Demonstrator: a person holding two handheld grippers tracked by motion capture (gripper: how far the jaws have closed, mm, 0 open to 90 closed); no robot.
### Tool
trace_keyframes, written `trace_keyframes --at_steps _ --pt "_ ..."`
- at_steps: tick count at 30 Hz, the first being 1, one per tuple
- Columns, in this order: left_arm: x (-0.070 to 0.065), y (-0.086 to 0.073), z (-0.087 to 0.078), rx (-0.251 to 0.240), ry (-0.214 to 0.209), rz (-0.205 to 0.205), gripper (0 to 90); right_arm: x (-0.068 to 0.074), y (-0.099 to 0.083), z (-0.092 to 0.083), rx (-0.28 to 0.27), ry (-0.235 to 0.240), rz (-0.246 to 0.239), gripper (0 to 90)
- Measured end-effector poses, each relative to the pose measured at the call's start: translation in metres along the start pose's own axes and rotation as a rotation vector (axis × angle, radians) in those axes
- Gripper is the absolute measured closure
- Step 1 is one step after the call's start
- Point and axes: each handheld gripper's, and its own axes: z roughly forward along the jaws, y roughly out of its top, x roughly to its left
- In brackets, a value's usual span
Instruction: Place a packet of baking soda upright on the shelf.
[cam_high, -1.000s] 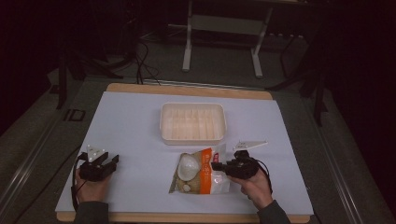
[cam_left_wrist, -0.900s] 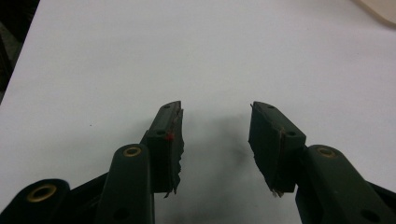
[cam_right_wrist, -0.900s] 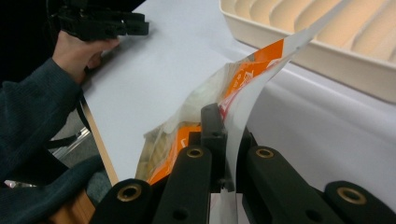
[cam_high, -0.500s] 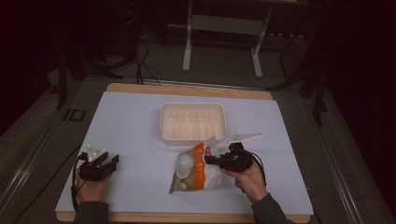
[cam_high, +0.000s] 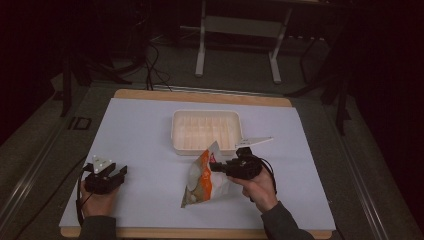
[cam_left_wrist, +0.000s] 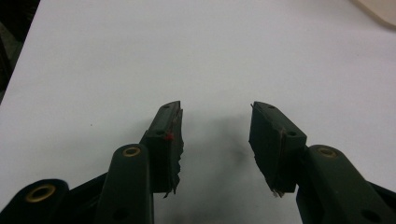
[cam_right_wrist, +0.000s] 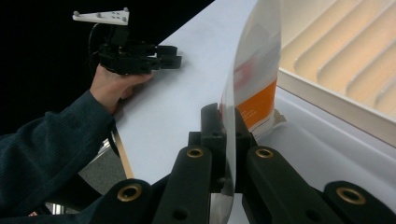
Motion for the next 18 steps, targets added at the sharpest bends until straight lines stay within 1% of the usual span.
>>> trace_keyframes --at_steps 3,7,10,18 --pt "0.0 0.0 0.0 -0.001 0.0 0.0 54.1 0.002 0.002 0.001 -0.003 0.008 -0.001 90.0" --pt "0.0 0.0 0.0 -0.003 0.0 0.0 54.0 0.006 0.006 0.002 -0.015 0.036 -0.001 90.0" --pt "0.0 0.0 0.0 0.0 0.0 0.002 54.0 0.007 0.008 0.003 -0.024 0.045 -0.005 90.0" --pt "0.0 0.0 0.0 -0.001 0.0 0.003 54.0 0.011 0.013 0.004 -0.031 0.064 0.007 90.0"
